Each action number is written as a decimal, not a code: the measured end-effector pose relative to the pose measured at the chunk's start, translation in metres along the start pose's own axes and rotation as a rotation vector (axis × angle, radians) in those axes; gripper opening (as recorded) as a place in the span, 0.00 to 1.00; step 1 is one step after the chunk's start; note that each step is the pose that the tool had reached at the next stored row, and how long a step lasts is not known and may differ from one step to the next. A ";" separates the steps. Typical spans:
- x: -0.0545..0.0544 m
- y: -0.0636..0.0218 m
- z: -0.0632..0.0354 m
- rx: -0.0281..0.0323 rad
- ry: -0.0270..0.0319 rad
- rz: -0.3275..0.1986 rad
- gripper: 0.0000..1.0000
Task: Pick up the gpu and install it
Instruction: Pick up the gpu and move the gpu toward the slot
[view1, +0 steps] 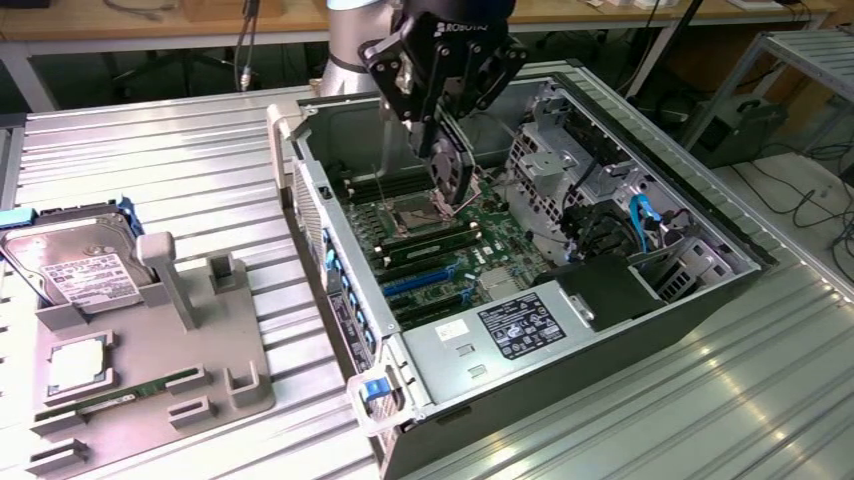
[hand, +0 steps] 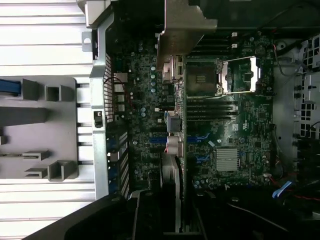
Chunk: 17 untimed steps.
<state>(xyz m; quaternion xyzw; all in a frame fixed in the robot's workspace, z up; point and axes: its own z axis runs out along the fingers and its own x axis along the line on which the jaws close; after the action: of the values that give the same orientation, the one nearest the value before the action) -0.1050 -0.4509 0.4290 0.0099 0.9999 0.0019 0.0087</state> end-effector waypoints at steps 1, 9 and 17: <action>-0.003 0.0001 0.0001 0.0000 0.0000 0.000 0.28; -0.021 0.0004 0.0004 0.0000 0.0000 0.000 0.28; -0.044 0.0009 0.0008 0.0000 0.0000 0.000 0.28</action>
<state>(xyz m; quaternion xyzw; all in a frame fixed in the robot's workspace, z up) -0.0611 -0.4508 0.4289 0.0099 0.9999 0.0020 0.0087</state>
